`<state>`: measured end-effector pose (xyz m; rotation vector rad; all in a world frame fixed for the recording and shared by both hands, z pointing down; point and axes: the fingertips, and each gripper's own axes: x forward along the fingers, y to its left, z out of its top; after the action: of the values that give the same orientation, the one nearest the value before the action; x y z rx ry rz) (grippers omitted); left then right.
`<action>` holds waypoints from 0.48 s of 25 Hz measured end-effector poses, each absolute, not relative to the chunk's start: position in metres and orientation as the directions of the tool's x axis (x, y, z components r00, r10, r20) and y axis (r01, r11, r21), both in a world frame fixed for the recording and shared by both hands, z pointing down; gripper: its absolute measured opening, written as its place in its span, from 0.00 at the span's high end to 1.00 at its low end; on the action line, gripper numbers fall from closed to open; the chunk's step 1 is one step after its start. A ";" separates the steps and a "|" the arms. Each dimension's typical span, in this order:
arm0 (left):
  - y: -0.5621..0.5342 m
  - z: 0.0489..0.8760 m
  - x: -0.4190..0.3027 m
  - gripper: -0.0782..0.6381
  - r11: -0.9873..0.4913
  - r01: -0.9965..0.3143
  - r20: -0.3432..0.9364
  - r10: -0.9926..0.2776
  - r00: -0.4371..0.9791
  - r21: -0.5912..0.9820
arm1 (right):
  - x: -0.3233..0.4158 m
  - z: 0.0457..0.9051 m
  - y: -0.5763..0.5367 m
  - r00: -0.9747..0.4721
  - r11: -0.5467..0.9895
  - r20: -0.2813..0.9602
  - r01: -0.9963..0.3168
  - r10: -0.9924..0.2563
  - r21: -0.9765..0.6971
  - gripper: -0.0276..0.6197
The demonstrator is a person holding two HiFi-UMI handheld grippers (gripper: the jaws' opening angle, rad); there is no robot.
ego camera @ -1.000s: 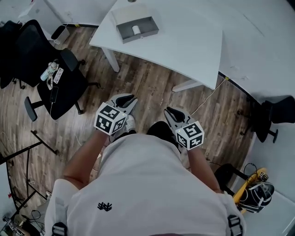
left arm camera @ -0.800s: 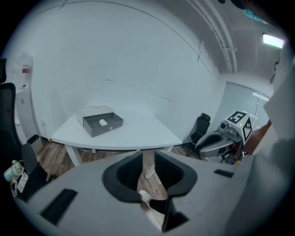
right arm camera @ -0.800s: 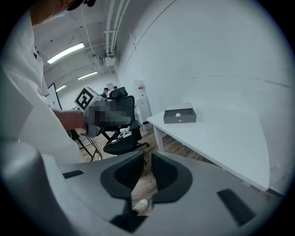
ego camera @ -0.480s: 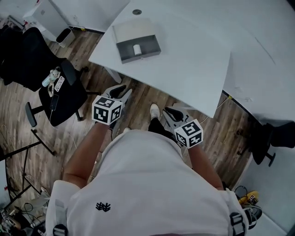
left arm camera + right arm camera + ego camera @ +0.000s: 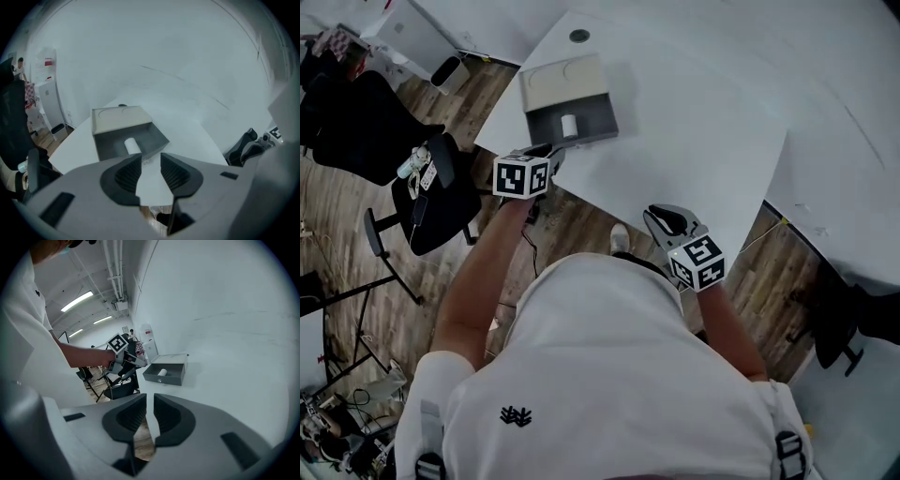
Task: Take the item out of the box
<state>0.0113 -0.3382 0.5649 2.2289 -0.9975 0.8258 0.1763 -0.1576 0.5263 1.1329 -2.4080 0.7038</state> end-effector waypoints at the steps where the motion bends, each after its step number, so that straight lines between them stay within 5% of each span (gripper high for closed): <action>1: -0.348 0.571 0.013 0.71 -0.556 -0.799 0.731 -0.444 0.518 0.229 | 0.183 0.528 -0.162 -0.604 0.547 0.531 -0.788 -0.594 -0.283 0.88; 12: -0.411 0.627 0.018 0.64 -0.413 -0.887 0.856 -0.362 0.369 0.207 | 0.234 0.551 -0.185 -0.621 0.512 0.527 -0.782 -0.580 -0.357 0.88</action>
<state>0.0175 -0.4106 0.6270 1.9478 -1.0785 0.9800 0.2344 -0.1845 0.5508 1.1332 -2.4166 0.8238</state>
